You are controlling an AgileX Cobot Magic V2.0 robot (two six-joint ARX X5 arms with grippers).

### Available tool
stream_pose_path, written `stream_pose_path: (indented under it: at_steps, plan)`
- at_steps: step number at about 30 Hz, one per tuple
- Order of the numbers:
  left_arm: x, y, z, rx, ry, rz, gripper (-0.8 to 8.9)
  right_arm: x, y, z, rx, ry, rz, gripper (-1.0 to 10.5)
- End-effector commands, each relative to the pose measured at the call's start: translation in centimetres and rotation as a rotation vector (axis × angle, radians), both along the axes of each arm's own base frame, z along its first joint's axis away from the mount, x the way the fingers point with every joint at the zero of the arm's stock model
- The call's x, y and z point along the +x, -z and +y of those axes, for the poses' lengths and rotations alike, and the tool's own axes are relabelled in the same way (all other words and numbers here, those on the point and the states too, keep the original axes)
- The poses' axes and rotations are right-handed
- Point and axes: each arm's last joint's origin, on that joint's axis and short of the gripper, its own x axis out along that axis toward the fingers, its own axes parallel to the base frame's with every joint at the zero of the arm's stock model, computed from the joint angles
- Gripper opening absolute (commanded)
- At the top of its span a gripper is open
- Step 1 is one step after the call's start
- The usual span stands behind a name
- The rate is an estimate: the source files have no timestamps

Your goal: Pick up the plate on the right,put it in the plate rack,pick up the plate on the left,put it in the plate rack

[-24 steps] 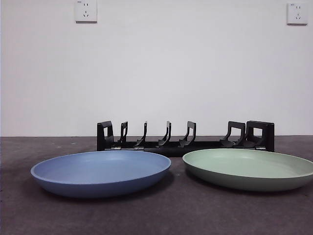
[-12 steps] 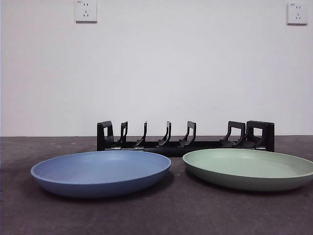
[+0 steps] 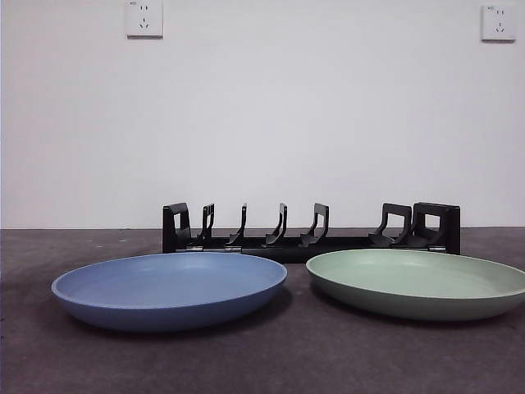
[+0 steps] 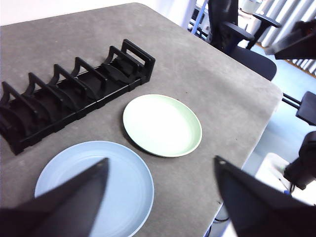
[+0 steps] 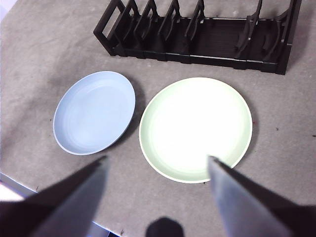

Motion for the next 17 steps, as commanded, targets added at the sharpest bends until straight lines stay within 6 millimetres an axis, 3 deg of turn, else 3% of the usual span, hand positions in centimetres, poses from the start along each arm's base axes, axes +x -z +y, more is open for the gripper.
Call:
stream_pose_path:
  at_steps: [1,9,17]
  plan:
    - [0.2,-0.2,-0.3,0.01,0.031,-0.023,6.64,0.0,-0.1,0.0,0.009,0.003,0.001,6.1]
    - [0.8,-1.1,-1.6,0.055,0.153,-0.092,6.64,0.7,0.2,0.0,0.012,0.007,0.034,6.0]
    - [1.6,-2.0,-4.2,0.143,0.301,-0.18,6.64,5.4,2.2,-0.2,0.008,0.036,0.171,6.0]
